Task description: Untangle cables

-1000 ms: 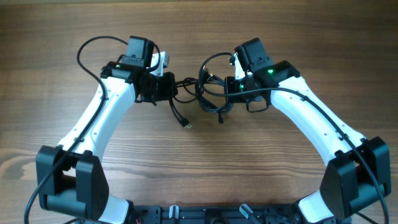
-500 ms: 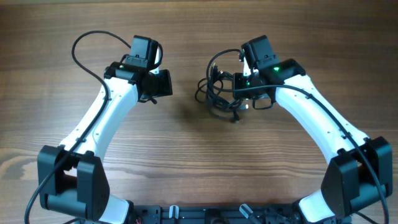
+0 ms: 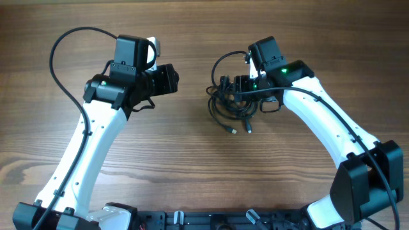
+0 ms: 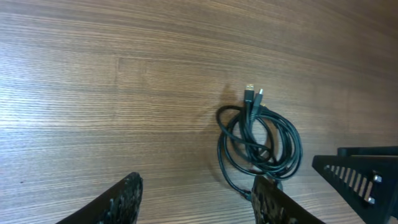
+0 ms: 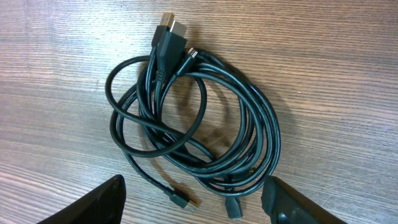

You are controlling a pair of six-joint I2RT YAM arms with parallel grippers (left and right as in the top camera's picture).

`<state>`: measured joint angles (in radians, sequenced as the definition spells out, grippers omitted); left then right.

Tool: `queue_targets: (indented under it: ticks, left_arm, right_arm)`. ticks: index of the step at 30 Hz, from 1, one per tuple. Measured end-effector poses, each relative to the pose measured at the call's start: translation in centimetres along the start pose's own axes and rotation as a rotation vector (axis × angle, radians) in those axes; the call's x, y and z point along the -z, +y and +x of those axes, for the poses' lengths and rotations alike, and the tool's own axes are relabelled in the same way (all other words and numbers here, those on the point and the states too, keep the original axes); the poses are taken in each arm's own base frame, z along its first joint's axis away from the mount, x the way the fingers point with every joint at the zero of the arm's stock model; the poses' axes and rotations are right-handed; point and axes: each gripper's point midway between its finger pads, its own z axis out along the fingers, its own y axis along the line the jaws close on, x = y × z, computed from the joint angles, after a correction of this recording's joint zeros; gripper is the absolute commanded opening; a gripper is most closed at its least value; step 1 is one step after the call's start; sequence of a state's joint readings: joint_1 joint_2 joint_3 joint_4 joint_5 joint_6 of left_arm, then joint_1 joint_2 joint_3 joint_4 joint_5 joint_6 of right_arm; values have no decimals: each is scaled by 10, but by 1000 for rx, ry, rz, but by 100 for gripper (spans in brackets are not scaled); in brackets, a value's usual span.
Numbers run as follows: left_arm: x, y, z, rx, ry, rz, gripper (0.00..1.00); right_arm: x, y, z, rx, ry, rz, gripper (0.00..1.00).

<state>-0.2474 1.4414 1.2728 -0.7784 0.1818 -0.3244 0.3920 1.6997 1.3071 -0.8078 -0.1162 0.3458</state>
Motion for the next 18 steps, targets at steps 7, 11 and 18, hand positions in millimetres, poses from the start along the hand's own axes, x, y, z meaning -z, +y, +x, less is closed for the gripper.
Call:
queue_targets:
  ticks: [7,11,18]
  left_arm:
    - [-3,-4,3,29,15,13,54]
    - [-30,-16,17,-27,81,21,53]
    - [-82,-52,39,-244,140,78,58]
  right_arm:
    - [19,5,-5,-37,-13,-109,73]
    - [56,-20,-17,-121,-83,-148,75]
    - [107,-70,-18,-223,-178,-118,77]
